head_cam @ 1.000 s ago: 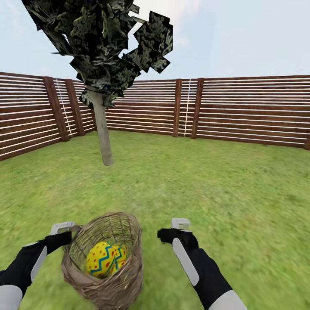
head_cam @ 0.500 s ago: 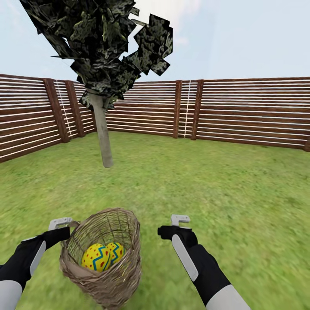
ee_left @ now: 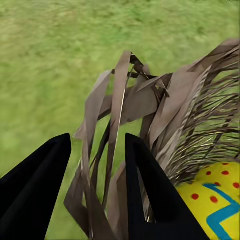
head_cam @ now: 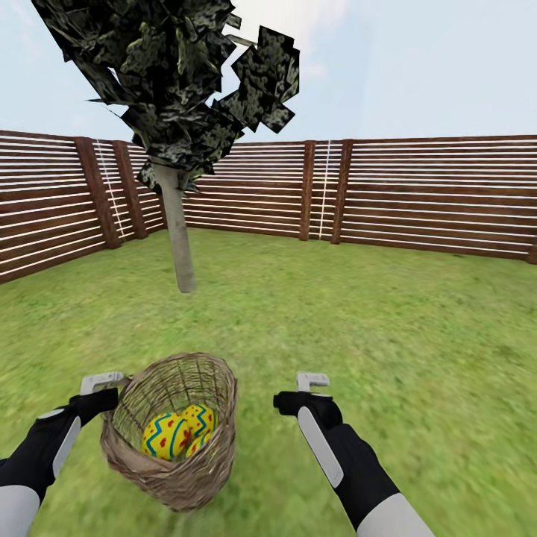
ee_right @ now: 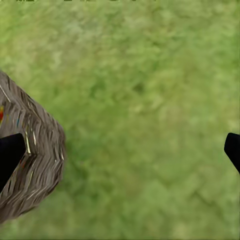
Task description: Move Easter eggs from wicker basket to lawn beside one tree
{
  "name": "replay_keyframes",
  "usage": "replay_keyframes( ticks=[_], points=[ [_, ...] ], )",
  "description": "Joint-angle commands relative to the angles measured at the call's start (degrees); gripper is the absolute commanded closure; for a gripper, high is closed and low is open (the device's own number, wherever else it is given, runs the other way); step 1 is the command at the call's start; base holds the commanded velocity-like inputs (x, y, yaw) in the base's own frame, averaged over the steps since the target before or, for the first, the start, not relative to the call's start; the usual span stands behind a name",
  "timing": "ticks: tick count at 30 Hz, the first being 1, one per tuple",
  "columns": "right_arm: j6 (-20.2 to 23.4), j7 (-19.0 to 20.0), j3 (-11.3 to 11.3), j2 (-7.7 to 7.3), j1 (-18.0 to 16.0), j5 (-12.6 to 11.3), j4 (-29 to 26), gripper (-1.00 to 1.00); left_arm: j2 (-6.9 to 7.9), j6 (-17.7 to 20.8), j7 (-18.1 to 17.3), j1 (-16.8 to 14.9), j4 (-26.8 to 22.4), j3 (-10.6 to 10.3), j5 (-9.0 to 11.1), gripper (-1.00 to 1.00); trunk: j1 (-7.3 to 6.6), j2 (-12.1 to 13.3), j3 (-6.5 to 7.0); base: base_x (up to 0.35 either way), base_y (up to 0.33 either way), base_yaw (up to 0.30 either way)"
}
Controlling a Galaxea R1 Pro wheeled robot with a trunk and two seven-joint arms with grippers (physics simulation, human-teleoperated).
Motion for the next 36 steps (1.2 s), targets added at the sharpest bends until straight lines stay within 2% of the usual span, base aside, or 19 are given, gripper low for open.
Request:
replay_keyframes(
  ticks=[1, 4, 6, 16, 30, 36],
  points=[
    [0.09, -0.56, 0.06, 0.00, -0.04, -0.57, -0.05, -1.00, -0.03, 0.42, -0.23, -0.04, -0.11, 0.23, 0.36, 1.00, 0.02, -0.03, -0.06, 0.296, 0.000, 0.000],
    [0.06, -0.59, 0.21, 0.00, -0.03, -0.54, -0.05, -1.00, -0.06, 0.42, 3.52, -0.04, -0.11, 0.17, 0.46, 1.00, 0.02, -0.03, -0.06, 0.322, 0.000, 0.124],
    [0.06, -0.59, 0.23, 0.00, -0.03, -0.52, -0.05, -1.00, -0.06, 0.42, 4.38, -0.04, -0.11, 0.19, 0.46, 1.00, 0.02, -0.03, -0.06, 0.329, 0.000, 0.264],
    [0.06, -0.59, 0.23, 0.00, -0.03, -0.52, -0.05, -1.00, -0.03, 0.42, 4.55, -0.04, -0.11, 0.21, 0.47, 1.00, 0.02, -0.03, -0.06, 0.329, 0.000, 0.271],
    [0.06, -0.58, 0.36, 0.00, -0.03, -0.52, -0.05, -1.00, 0.02, 0.45, 4.54, -0.04, -0.11, 0.23, 0.55, 1.00, 0.02, -0.03, -0.06, 0.330, 0.063, 0.013],
    [0.06, -0.59, 0.40, 0.00, -0.03, -0.52, -0.05, -1.00, 0.11, 0.42, 4.55, -0.04, -0.11, 0.28, 0.55, 1.00, 0.02, -0.03, -0.06, 0.330, 0.100, 0.254]
  ],
)
